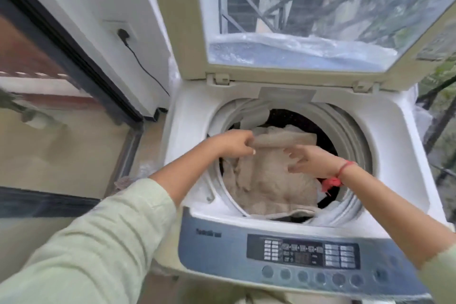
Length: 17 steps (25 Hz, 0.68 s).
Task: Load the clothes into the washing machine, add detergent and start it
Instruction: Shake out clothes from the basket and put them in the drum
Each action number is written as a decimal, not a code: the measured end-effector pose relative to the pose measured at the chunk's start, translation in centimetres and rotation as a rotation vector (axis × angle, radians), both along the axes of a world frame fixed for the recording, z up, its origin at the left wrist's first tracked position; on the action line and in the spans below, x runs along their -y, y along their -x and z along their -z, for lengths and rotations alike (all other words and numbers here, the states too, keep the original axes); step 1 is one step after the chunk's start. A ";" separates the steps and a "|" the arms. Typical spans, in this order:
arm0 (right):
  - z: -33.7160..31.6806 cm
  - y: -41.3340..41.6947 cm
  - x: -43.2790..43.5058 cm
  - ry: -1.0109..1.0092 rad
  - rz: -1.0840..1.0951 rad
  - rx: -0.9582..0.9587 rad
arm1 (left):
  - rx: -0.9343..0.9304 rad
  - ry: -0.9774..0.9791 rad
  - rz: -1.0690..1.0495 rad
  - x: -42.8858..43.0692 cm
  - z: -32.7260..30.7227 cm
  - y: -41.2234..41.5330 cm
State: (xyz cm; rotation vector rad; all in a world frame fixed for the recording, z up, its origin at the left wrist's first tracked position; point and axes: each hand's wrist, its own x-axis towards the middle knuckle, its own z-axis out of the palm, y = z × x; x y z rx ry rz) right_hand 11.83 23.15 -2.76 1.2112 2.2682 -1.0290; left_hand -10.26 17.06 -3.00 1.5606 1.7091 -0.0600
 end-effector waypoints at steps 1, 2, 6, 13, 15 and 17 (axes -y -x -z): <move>-1.7 0.6 1.4 -0.047 0.045 -0.123 | 0.037 -0.117 -0.075 1.7 -2.6 1.2; -3.3 1.4 3.0 -0.069 0.098 -0.260 | 0.067 -0.254 -0.161 3.7 -4.8 2.5; -7.5 6.6 10.4 -0.079 0.183 -0.614 | 0.088 -0.716 -0.515 15.2 -9.5 9.3; -8.2 19.4 24.6 -0.165 0.142 -0.724 | -0.018 -0.621 -0.912 39.0 -3.6 20.2; -6.4 23.1 28.6 -0.307 -0.063 -0.628 | -0.025 -0.554 -0.963 43.6 -0.3 22.9; -3.0 26.7 32.0 -0.421 -0.309 -0.484 | -0.024 -0.455 -1.019 47.3 2.8 25.4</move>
